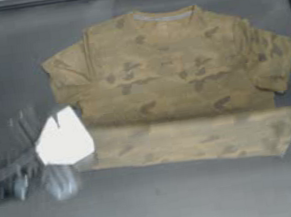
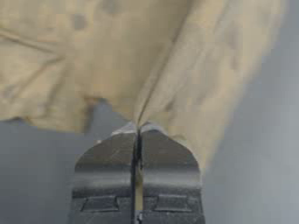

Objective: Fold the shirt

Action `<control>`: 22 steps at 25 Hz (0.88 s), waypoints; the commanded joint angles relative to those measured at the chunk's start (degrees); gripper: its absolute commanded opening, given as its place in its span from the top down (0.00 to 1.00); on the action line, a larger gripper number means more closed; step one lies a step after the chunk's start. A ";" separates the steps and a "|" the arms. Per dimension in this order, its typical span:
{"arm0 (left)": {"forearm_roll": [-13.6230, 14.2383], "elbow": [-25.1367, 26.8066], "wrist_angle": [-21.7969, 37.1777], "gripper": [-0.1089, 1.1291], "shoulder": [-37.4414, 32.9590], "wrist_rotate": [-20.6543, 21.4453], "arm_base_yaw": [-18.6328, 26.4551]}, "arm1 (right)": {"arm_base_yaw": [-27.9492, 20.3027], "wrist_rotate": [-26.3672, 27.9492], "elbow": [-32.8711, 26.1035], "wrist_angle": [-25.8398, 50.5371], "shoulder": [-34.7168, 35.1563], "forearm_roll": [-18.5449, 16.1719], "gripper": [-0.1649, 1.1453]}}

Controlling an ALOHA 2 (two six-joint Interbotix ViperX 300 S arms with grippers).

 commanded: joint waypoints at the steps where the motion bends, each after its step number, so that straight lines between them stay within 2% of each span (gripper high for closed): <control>1: 0.44 0.88 -4.04 0.87 -3.60 1.85 5.80 | -7.56 -4.75 0.09 -0.79 -0.35 -0.97 0.81; 6: 1.14 2.29 -10.28 0.87 -3.34 2.81 15.21 | -19.95 -13.62 0.70 -4.92 -0.35 -1.14 0.81; 12: 1.49 3.16 -16.08 0.87 -2.11 4.31 23.29 | -35.07 -21.97 2.99 -10.11 -0.44 -0.97 0.81; 17: 1.41 2.64 -16.87 0.87 0.62 6.77 27.86 | -45.97 -27.25 4.39 -15.91 -0.26 -0.79 0.81; 22: 1.41 2.11 -21.18 0.87 3.08 7.38 31.99 | -54.40 -31.11 4.83 -18.63 0.62 -1.23 0.81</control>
